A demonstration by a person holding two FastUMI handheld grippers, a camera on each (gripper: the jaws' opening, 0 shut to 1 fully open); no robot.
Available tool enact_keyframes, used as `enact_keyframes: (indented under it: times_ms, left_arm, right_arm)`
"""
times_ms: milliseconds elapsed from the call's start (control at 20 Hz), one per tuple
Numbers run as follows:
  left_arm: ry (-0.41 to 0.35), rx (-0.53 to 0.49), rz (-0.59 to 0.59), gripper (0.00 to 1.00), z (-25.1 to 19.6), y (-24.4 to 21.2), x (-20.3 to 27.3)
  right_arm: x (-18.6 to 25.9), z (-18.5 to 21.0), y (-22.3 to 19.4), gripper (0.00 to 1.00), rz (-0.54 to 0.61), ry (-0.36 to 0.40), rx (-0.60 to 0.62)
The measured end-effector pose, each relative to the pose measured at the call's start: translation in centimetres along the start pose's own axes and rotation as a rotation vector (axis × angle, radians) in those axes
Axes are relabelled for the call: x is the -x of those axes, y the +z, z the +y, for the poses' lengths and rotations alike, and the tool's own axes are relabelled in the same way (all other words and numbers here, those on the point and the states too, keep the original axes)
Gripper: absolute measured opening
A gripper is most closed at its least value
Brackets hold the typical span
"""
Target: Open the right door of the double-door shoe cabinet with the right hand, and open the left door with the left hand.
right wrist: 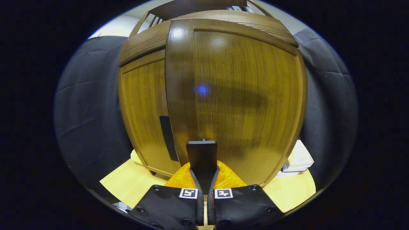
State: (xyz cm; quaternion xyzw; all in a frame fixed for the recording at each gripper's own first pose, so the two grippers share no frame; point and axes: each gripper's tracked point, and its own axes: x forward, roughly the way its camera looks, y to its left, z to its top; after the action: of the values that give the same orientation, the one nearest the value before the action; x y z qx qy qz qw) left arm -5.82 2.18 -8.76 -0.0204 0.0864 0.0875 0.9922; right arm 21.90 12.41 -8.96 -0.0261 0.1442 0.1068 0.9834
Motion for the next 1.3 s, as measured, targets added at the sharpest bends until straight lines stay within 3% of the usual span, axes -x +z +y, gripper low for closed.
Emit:
enact_keyframes:
  times_ms: [100,250,800,950,1000,1250,1300]
  left_arm:
    - [-0.027,-0.003,0.003,0.99,-0.8,-0.2,0.0]
    - [-0.062,-0.011,0.004,0.99,-1.9,-0.3,0.2]
    - [-0.144,-0.025,0.009,0.97,-4.8,-0.6,0.2]
    - [-0.171,-0.037,0.009,0.99,-5.9,-0.5,-0.1]
    - [-0.179,-0.039,0.01,0.97,-6.2,-0.7,-0.1]
    - [-0.231,-0.047,0.014,0.99,-8.1,-1.0,-0.5]
    - [-0.24,-0.052,0.012,0.99,-8.5,-1.0,-0.4]
  right_arm:
    - [0.0,0.0,0.0,0.02,-0.002,-0.005,-0.001]
    - [0.0,0.0,0.0,0.06,-0.01,-0.006,0.001]
    - [0.1,-0.2,0.1,0.02,-0.019,-0.03,-0.004]
    - [0.1,-0.2,0.2,0.02,-0.018,-0.045,-0.011]
    - [0.2,-0.3,0.2,0.06,-0.017,-0.051,-0.011]
    - [0.3,-0.6,0.0,0.02,-0.01,-0.093,-0.018]
    - [0.3,-0.7,0.1,0.05,-0.009,-0.101,-0.02]
